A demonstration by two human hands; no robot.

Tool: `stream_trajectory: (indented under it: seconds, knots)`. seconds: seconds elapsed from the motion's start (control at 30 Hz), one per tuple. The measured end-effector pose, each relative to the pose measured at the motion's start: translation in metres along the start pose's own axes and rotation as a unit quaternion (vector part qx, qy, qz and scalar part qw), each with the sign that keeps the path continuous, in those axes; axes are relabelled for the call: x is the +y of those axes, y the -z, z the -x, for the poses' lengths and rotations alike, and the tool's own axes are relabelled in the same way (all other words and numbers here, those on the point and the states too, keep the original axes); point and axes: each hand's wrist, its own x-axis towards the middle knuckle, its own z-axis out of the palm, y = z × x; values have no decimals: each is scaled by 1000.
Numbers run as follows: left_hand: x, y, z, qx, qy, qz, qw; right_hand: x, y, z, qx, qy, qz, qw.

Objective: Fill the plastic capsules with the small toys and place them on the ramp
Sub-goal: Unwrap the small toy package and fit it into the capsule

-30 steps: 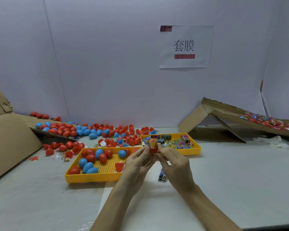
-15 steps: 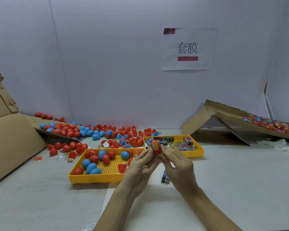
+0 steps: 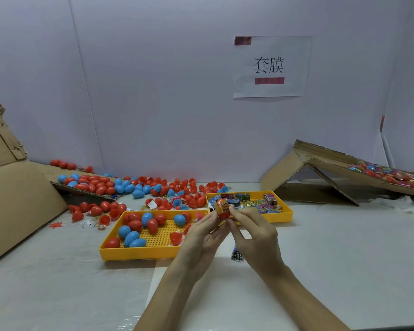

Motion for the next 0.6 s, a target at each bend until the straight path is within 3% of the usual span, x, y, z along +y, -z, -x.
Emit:
stream_trajectory:
  seconds: [0.3,0.6]
  knots:
    - [-3,1,-4,35,-14,-15,999,-6,1,-2,-10,-11,-23,1000]
    - [-6,7,-5,4,-7,-24,1000,-4,2,-2,-20,-3,7,1000]
